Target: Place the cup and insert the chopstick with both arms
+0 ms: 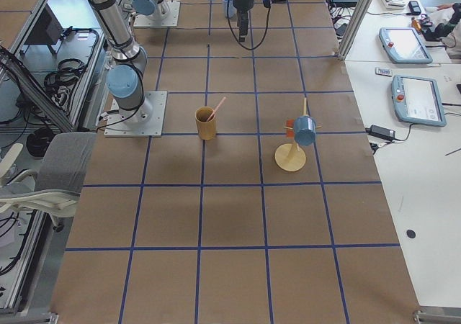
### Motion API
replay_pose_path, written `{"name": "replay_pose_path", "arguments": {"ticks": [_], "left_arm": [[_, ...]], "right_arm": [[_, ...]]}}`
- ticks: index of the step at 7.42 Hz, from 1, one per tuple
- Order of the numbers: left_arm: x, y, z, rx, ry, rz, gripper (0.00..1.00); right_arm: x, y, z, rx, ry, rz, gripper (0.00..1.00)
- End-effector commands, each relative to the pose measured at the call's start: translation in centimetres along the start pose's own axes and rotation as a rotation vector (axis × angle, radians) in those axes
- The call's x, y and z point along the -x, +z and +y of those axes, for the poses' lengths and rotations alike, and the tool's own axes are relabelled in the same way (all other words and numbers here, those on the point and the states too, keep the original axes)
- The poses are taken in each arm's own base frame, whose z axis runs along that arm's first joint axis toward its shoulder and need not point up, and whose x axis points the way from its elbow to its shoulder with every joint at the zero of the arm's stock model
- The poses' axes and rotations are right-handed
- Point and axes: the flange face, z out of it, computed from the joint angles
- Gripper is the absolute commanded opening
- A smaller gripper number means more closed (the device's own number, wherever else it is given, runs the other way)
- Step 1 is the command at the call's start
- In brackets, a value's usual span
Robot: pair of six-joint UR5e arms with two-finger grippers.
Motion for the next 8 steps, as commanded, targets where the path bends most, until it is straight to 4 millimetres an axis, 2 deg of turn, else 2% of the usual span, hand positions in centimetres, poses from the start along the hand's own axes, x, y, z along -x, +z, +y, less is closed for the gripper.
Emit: {"name": "replay_pose_path", "arguments": {"ticks": [1, 6, 8], "left_arm": [[0.0, 0.0, 0.1, 0.001, 0.000, 0.000, 1.00], [0.0, 0.0, 0.1, 0.003, 0.002, 0.000, 1.00], [0.0, 0.1, 0.2, 0.006, 0.002, 0.000, 1.00]], "right_arm": [[-0.1, 0.1, 0.0, 0.006, -0.001, 0.001, 1.00], [-0.4, 0.6, -0.4, 0.016, -0.003, 0.002, 1.00], [-1.3, 0.8, -0.7, 0.019, 0.014, -0.001, 1.00]]}}
